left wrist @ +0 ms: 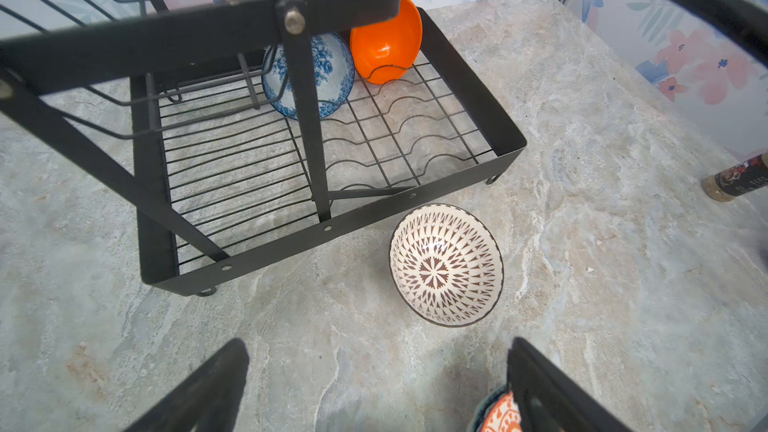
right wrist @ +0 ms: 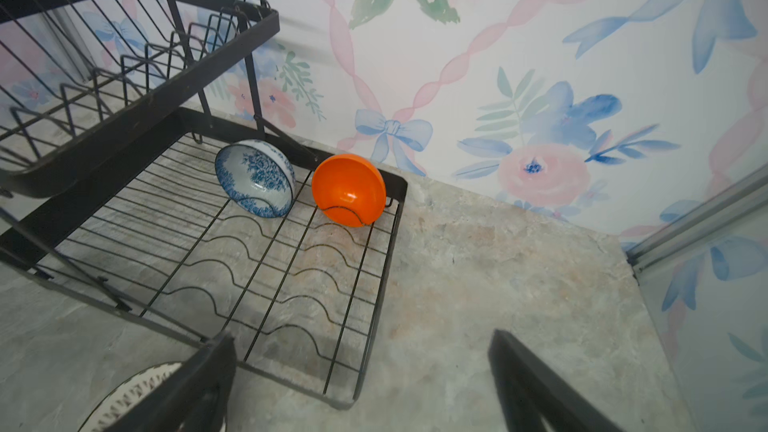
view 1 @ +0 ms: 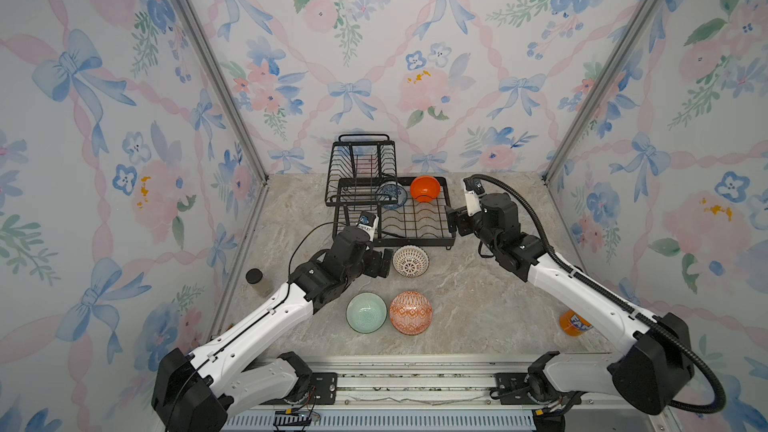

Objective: Load the bowls into the dish rack
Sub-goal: 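Open the right gripper and withdraw it from the rack toward the robot, then move the left gripper down over the orange-patterned bowl's rim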

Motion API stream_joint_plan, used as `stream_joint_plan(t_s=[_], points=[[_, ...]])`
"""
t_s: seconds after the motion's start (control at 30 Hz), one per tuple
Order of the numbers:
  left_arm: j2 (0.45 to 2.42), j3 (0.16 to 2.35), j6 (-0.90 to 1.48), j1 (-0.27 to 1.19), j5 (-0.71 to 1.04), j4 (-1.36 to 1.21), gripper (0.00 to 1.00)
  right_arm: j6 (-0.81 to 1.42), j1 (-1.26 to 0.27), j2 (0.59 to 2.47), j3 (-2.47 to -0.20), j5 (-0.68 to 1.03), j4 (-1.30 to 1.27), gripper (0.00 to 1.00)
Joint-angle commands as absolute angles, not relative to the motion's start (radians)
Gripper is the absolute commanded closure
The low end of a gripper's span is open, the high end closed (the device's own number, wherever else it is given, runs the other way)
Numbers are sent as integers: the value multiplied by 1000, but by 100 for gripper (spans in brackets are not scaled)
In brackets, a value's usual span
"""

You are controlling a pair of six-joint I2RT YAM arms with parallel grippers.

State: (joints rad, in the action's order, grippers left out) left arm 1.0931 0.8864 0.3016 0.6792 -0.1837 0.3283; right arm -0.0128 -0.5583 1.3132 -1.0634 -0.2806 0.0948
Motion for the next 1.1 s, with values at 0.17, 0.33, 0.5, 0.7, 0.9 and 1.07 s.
stream_joint_plan(t_s=[0.17, 0.33, 0.5, 0.7, 0.9, 1.07], points=[[1091, 828, 360, 670, -139, 266, 2, 127, -568, 1290, -1042, -165, 424, 3], [1091, 827, 365, 672, -123, 267, 2, 159, -565, 1256, -1081, -121, 506, 3], [1098, 821, 374, 674, -111, 267, 2, 166, -564, 1233, -1116, -92, 589, 3], [1135, 833, 371, 693, -96, 266, 2, 162, -561, 1223, -1094, -75, 594, 3], [1164, 833, 389, 716, -109, 266, 2, 162, -561, 1233, -1097, -63, 576, 3], [1205, 826, 400, 738, -87, 267, 4, 158, -561, 1240, -1098, -63, 571, 3]])
